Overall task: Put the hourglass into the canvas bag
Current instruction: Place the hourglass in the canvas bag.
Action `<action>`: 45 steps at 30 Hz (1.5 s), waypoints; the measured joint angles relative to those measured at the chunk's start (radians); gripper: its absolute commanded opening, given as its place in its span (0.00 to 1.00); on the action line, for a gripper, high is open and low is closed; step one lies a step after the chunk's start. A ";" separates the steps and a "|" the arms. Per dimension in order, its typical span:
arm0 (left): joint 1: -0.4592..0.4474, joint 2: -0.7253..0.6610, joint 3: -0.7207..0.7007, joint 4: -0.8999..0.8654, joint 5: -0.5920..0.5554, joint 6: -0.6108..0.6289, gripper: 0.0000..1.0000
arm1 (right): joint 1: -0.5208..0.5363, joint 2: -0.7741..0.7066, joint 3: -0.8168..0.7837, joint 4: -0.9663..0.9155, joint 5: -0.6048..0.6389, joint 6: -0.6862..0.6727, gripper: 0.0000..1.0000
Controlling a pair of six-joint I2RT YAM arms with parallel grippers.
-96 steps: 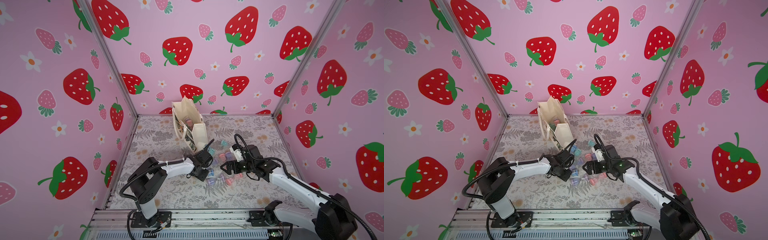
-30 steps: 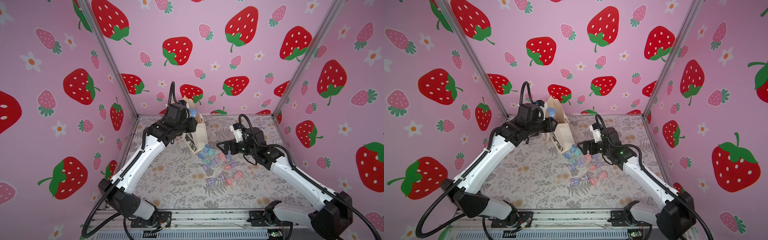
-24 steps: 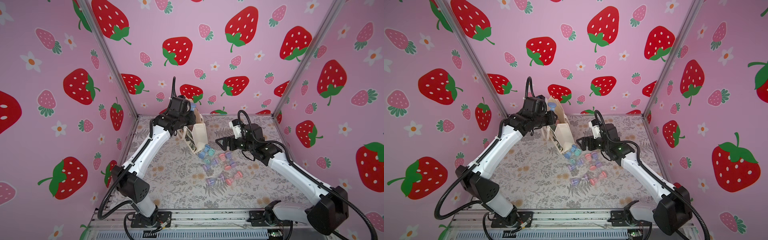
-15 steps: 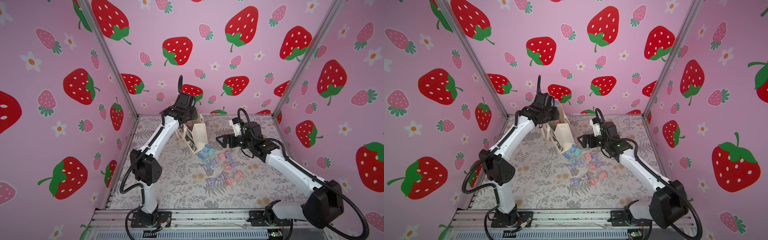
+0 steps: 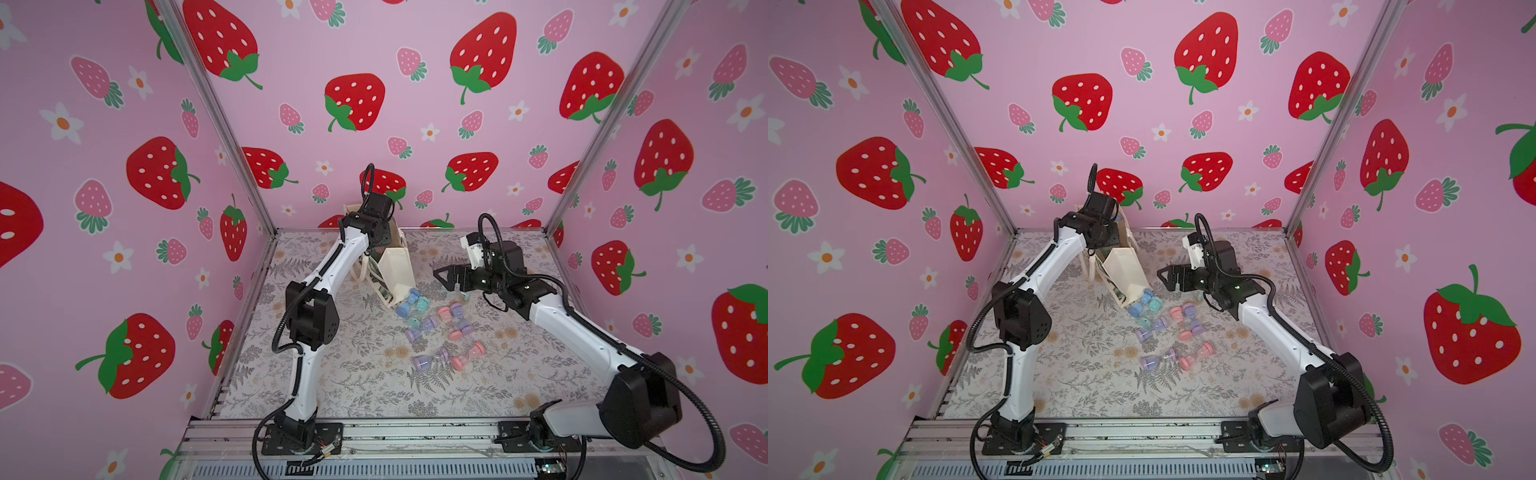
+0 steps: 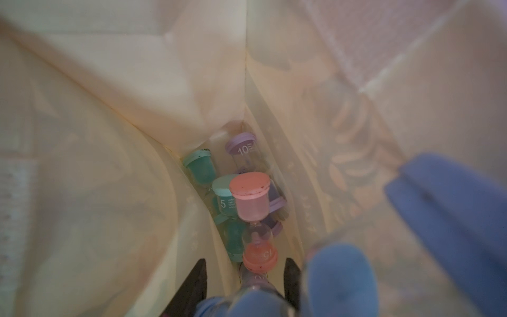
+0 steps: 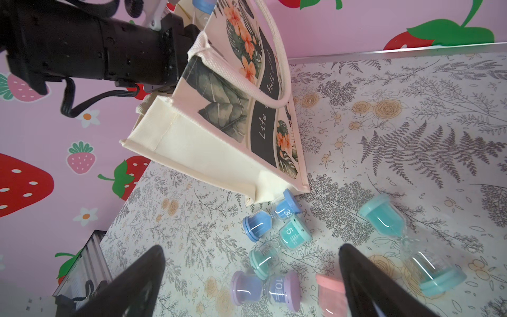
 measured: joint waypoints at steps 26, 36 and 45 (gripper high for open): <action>0.002 0.051 0.016 -0.031 -0.029 0.016 0.67 | -0.004 0.022 0.000 0.031 -0.015 0.019 0.99; -0.021 -0.051 0.023 -0.055 -0.011 0.029 0.74 | -0.004 -0.020 0.000 -0.002 -0.016 0.019 0.99; -0.064 -0.305 -0.056 -0.024 0.000 0.060 0.74 | -0.006 -0.117 0.000 -0.093 0.004 0.009 0.99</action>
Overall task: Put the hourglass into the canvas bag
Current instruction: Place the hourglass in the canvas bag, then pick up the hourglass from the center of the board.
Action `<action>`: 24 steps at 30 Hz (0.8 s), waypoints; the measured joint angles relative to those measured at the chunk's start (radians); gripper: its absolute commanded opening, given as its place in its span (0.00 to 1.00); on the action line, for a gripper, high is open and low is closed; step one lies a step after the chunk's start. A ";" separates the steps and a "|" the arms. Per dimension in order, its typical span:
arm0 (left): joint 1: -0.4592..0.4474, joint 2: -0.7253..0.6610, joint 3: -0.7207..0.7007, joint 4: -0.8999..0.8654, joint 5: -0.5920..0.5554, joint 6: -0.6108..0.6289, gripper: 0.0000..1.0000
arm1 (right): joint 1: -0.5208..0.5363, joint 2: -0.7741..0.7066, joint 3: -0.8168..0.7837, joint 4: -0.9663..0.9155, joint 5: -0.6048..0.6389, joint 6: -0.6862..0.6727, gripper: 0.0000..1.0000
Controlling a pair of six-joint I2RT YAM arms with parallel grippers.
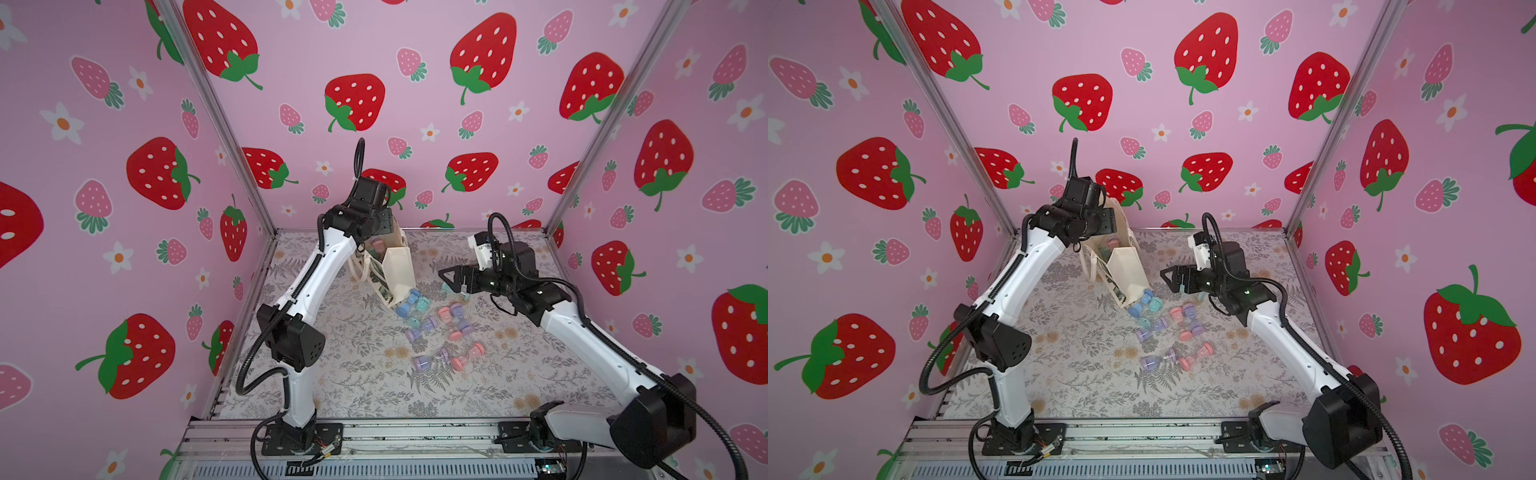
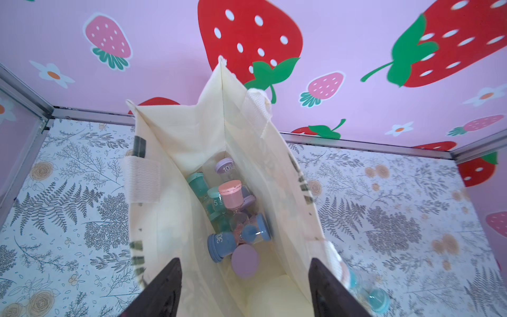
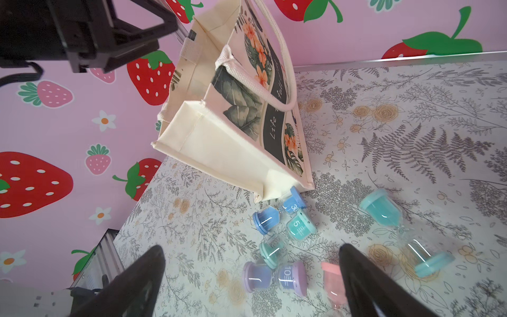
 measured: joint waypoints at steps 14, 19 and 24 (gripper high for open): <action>-0.226 -0.459 -0.692 0.204 0.008 0.077 0.73 | -0.002 -0.089 -0.108 -0.132 0.023 -0.037 0.99; -0.359 -0.517 -0.878 0.260 0.008 0.080 0.73 | -0.002 -0.090 -0.200 -0.148 0.005 -0.040 0.99; -0.445 -0.496 -1.009 0.304 0.053 0.080 0.73 | -0.002 -0.103 -0.266 -0.146 -0.011 -0.048 0.99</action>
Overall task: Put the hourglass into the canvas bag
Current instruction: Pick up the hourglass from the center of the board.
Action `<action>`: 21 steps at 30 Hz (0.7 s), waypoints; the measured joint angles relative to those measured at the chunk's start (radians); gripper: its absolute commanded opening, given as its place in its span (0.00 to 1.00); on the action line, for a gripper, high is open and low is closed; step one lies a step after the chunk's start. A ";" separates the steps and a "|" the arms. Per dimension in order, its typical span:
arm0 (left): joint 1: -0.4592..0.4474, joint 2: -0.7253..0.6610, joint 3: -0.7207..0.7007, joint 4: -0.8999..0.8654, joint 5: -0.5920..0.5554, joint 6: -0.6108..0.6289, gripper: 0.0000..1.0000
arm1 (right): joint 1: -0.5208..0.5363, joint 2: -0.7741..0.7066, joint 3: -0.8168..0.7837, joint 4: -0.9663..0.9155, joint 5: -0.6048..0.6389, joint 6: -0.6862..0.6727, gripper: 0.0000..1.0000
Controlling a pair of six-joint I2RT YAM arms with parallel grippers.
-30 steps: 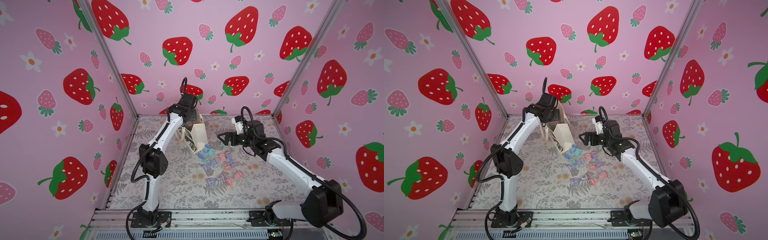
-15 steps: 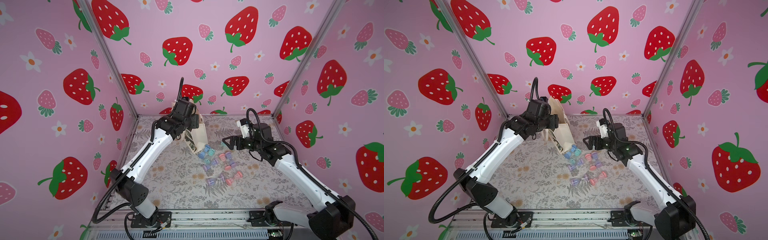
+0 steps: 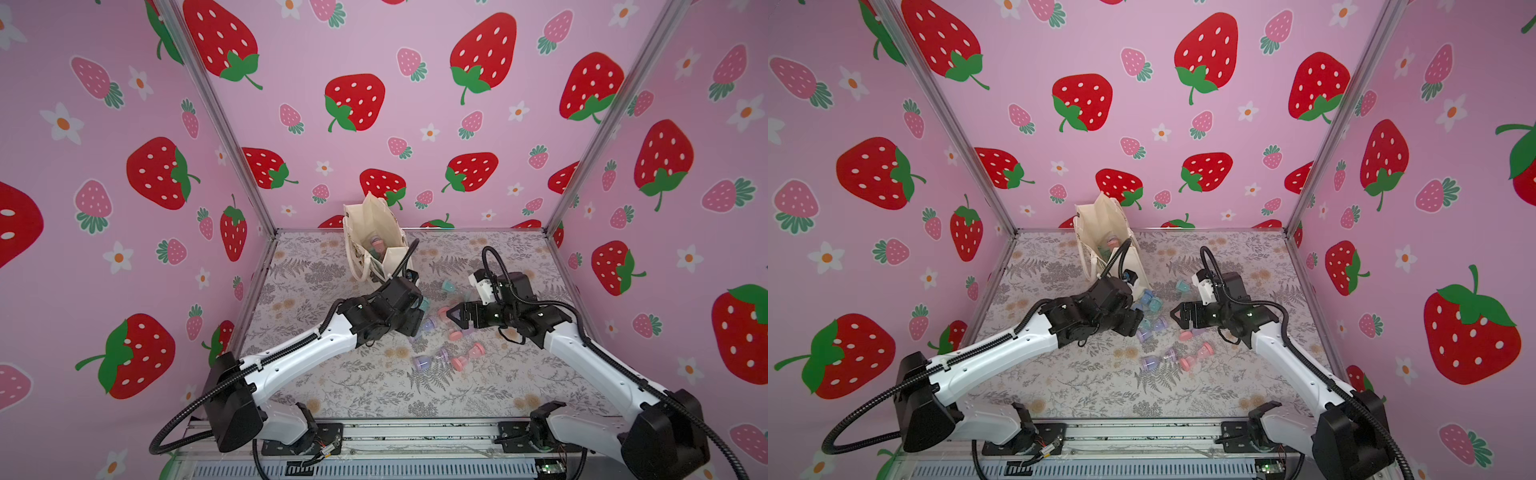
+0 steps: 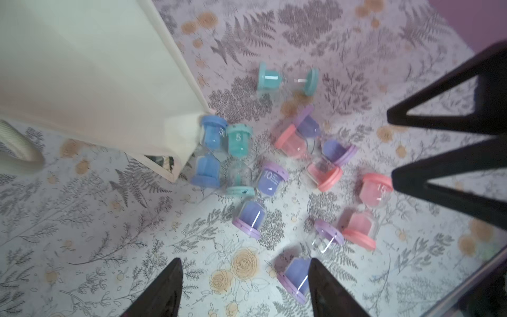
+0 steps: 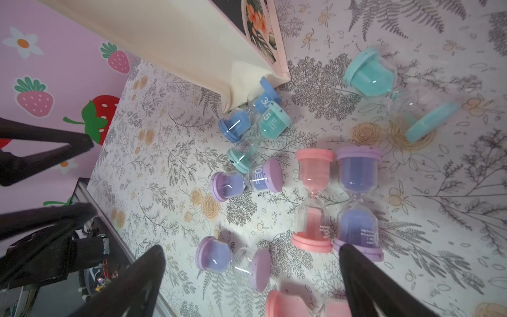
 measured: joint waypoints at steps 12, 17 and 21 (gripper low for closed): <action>0.000 0.158 -0.137 0.190 0.111 0.031 0.72 | 0.000 -0.008 -0.103 0.045 -0.008 -0.011 0.99; 0.014 0.260 -0.136 0.230 0.113 0.039 0.71 | 0.000 -0.006 -0.103 0.072 -0.008 -0.010 0.99; 0.031 0.312 -0.136 0.250 0.112 0.039 0.70 | 0.000 -0.005 -0.103 0.080 -0.008 -0.010 0.99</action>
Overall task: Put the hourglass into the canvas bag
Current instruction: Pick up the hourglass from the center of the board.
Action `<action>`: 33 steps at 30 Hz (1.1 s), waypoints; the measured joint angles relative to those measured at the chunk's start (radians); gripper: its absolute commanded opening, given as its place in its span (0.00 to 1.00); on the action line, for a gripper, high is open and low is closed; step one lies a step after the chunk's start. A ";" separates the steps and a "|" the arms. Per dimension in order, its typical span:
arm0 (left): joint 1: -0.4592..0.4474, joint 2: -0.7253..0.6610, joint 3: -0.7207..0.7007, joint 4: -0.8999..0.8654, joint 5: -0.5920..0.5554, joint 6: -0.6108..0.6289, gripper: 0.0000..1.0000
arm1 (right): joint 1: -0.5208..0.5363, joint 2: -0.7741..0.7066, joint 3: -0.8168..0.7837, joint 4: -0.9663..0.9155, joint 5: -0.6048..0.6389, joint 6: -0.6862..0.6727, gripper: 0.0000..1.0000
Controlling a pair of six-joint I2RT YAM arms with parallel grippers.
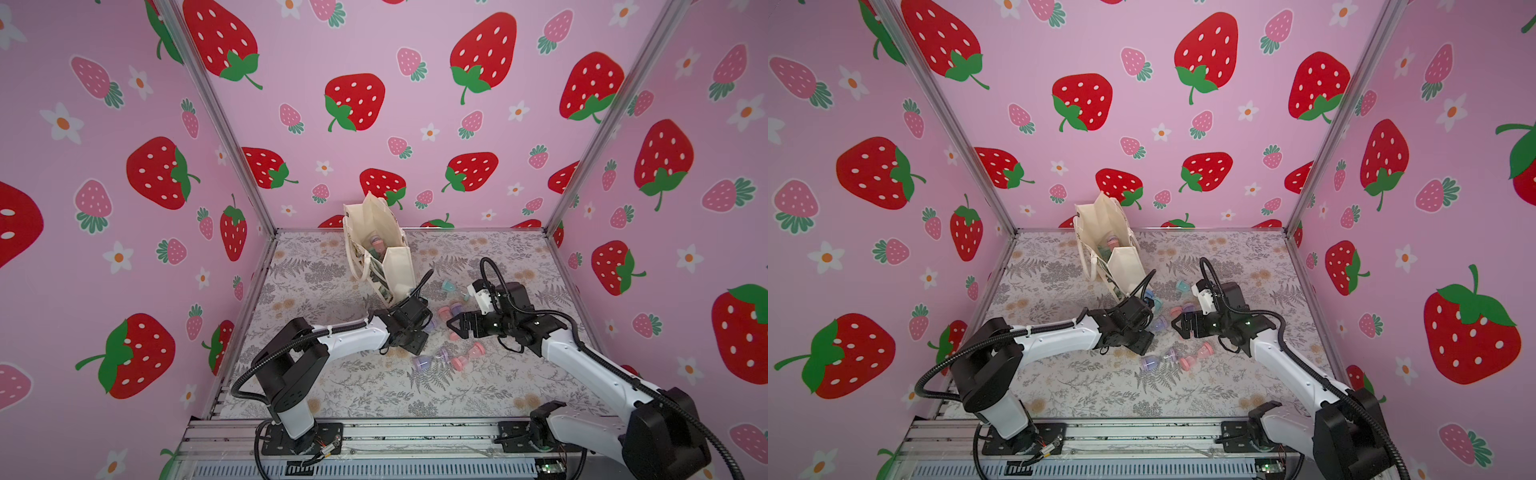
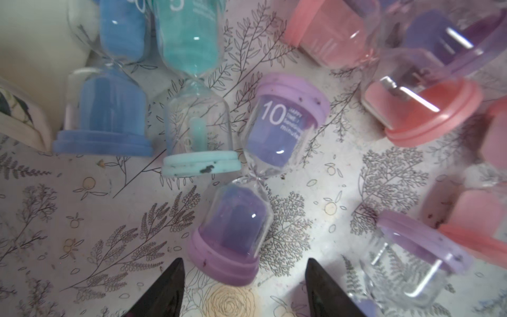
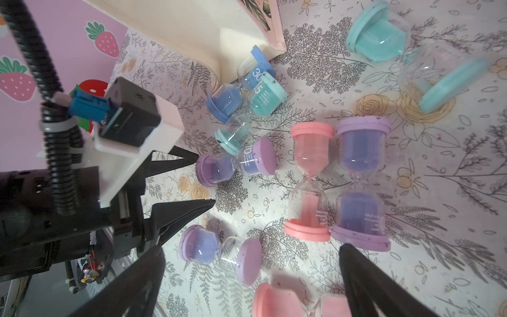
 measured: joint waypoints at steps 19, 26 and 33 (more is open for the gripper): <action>0.024 0.105 0.025 0.078 -0.002 0.014 0.62 | 0.000 0.021 0.000 0.029 0.001 0.003 0.99; 0.025 0.108 0.025 0.084 -0.001 0.021 0.55 | 0.000 0.026 -0.003 0.035 0.001 0.003 0.99; 0.026 0.107 0.025 0.087 0.003 0.022 0.50 | 0.000 0.026 -0.004 0.037 0.001 0.003 0.99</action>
